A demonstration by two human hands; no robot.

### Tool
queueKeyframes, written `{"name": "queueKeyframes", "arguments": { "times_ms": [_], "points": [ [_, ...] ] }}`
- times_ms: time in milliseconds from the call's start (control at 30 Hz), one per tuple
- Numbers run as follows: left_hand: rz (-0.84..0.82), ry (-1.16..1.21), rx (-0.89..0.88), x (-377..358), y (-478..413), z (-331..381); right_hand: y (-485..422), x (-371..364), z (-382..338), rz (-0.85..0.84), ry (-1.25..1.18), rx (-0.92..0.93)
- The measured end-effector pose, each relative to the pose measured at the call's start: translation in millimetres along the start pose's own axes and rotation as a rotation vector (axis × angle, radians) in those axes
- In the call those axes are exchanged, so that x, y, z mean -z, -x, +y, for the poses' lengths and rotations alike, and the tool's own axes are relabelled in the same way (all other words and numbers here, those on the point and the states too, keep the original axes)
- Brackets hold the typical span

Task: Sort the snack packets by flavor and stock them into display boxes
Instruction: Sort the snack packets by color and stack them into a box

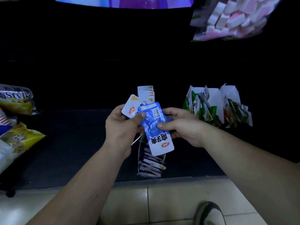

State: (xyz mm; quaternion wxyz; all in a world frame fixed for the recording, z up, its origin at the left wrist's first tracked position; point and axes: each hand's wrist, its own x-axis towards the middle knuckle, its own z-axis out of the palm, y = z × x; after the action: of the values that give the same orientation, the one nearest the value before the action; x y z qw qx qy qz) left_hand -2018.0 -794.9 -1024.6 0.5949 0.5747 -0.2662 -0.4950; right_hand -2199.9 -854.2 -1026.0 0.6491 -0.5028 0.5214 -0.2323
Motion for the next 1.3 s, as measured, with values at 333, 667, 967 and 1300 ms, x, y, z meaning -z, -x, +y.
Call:
{"name": "queueKeyframes", "arguments": {
  "times_ms": [333, 667, 967, 1300],
  "points": [
    [-0.106, -0.157, -0.107, 21, -9, 7, 2, 25, 0, 0.400, 0.039, 0.090],
    [-0.069, -0.126, 0.022, 14, 8, -8, 4, 19, -4, 0.308, -0.090, 0.034],
    [-0.058, -0.122, 0.109, 11, -14, -13, -9, 8, -12, 0.313, -0.035, 0.073],
    [0.044, -0.246, 0.038, 6, -7, 25, 16, -18, -43, 0.359, 0.197, 0.248]
  ]
}}
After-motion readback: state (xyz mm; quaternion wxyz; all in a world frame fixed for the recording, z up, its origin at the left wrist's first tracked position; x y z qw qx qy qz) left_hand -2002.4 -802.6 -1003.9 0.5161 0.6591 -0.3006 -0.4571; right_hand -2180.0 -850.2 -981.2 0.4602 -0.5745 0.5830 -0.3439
